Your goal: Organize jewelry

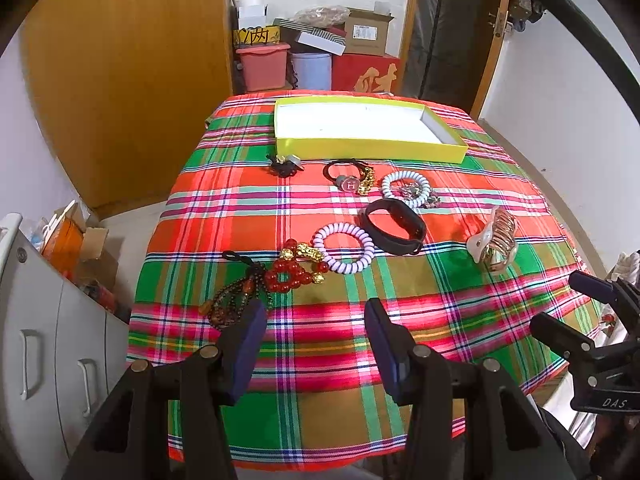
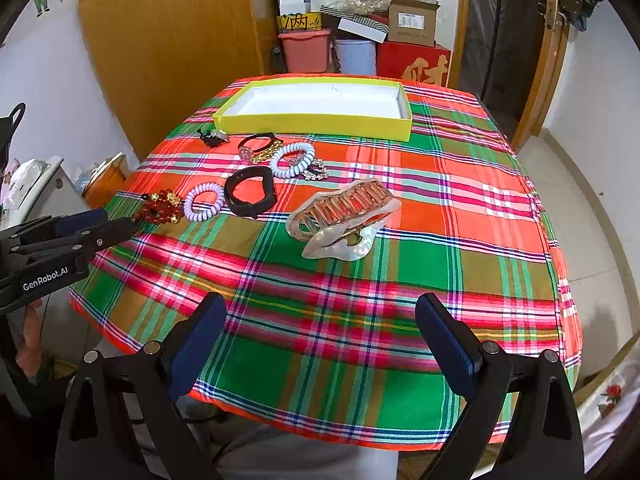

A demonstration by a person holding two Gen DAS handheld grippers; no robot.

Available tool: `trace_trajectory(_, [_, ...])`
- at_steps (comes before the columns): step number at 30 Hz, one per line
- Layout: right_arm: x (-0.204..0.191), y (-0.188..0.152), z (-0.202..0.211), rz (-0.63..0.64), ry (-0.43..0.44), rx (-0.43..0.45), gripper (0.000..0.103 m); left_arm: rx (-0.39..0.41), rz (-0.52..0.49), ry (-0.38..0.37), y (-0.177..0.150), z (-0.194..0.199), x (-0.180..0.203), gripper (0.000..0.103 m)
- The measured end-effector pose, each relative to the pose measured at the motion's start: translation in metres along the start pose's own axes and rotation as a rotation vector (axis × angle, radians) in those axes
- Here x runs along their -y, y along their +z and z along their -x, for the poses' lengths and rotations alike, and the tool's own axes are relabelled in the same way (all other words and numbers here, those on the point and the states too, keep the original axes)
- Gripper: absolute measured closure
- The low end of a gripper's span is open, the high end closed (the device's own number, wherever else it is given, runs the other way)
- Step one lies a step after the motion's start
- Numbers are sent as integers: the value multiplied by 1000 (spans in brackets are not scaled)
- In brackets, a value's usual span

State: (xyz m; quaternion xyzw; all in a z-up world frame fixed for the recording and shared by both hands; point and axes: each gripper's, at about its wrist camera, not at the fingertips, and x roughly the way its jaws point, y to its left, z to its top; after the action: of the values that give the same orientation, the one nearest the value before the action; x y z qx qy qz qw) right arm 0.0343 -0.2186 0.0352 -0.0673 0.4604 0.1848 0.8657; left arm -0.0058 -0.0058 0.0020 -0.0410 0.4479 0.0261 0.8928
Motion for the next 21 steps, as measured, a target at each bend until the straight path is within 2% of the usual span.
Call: trace_trajectory(21, [0, 4, 2, 0, -4, -2, 7, -1, 5, -2, 0, 1, 0, 52])
